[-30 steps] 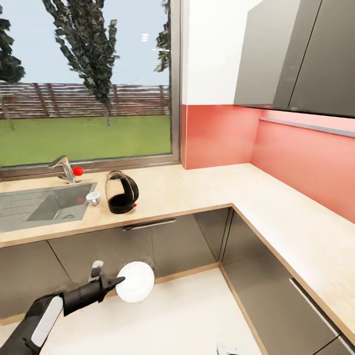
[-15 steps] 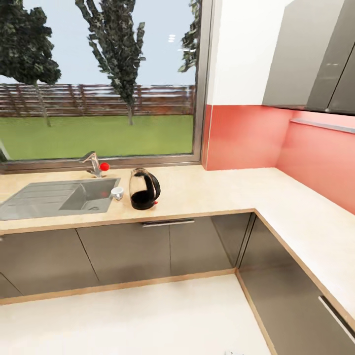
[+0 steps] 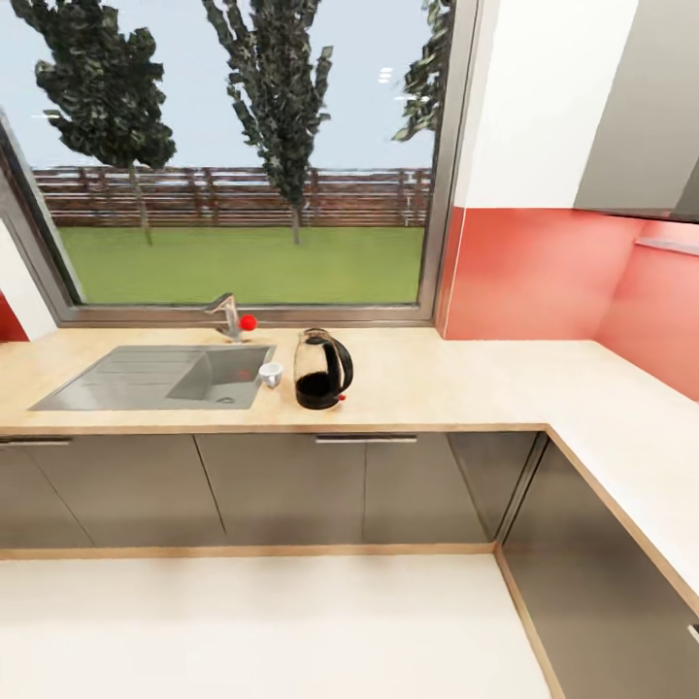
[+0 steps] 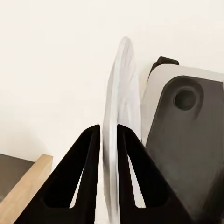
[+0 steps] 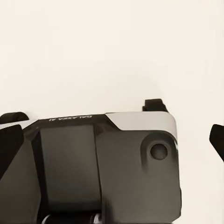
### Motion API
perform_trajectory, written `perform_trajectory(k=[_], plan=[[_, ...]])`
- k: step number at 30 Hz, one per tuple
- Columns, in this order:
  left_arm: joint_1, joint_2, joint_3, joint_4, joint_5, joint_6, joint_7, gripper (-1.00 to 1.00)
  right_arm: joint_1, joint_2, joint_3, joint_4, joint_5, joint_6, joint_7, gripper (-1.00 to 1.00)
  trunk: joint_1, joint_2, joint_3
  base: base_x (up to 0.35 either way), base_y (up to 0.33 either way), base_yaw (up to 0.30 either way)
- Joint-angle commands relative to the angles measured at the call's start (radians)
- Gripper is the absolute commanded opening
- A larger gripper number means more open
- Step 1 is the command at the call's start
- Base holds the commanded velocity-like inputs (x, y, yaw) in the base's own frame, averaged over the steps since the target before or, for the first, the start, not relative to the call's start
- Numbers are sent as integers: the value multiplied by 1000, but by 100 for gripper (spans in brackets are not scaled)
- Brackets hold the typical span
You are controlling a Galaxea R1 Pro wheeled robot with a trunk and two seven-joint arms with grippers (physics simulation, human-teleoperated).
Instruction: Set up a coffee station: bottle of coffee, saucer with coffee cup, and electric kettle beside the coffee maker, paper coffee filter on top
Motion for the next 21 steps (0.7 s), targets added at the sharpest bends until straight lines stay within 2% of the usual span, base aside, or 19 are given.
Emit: perform_trajectory(k=[1, 9, 11, 18, 21], plan=[[-1, -1, 4, 4, 4, -2, 2, -100, 1, 0, 8, -2, -9, 5, -3, 100, 1, -2, -2, 0, 0, 224], [-1, -16, 8, 8, 2, -5, 9, -100, 4, 0, 8, -2, -8, 5, -5, 100, 1, -2, -4, 0, 0, 255], [-1, -31, 8, 8, 3, -5, 9, -100, 5, 0, 8, -2, -8, 5, -5, 100, 1, -2, -5, 0, 0, 273], [-1, -115, 10, 7, 8, -6, 9, -100, 5, 0, 8, -2, -8, 5, -5, 100, 1, -2, -9, 0, 0, 275], [-1, -132, 12, 6, 9, -6, 9, -100, 5, 0, 8, -3, -8, 5, -5, 100, 1, -2, -11, 0, 0, 275]])
